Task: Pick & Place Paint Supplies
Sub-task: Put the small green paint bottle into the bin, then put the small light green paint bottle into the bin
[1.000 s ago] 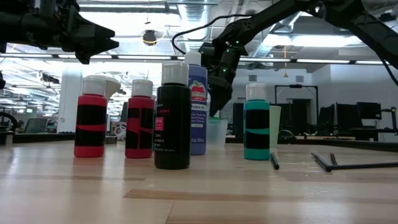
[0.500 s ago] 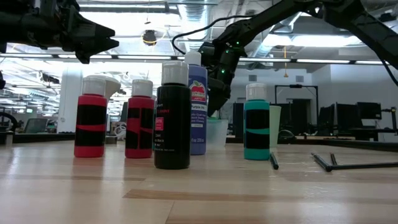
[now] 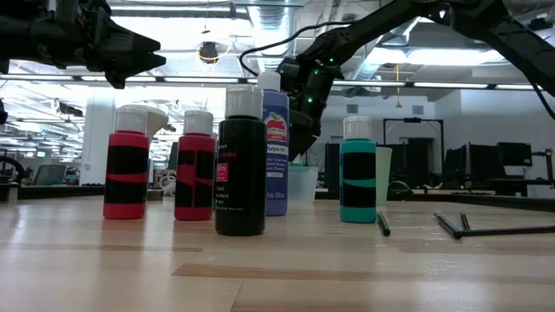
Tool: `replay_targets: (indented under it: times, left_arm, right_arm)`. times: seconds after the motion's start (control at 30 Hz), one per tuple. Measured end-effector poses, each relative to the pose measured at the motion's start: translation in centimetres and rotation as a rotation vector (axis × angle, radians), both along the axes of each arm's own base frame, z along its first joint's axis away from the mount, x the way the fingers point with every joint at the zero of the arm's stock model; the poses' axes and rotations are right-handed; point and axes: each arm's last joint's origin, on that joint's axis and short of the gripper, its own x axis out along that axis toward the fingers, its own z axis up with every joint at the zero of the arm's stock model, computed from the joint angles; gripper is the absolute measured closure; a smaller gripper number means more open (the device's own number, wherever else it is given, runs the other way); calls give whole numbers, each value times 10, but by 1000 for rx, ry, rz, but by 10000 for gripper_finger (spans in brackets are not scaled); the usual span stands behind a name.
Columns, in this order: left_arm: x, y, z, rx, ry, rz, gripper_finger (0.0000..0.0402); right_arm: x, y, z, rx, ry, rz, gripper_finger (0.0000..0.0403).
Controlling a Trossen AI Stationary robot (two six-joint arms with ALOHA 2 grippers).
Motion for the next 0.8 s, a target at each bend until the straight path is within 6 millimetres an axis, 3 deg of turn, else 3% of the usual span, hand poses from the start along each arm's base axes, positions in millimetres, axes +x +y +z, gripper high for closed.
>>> replay_targets:
  times: [0.17,0.33,0.63,0.8]
  left_arm:
    - [0,0,0,-3,-1,0,225]
    - [0,0,0,-3,-1,-1,225]
    - [0,-1,0,-4,-2,-30,221]
    - [5,-2,-3,-28,32,-55,194]
  right_arm:
    - [2,-1,4,-22,-24,17,214]
    - [3,0,27,-22,-26,20,189]
    - [-6,28,115,-13,-40,65,174]
    - [-33,62,155,-24,-60,118,176]
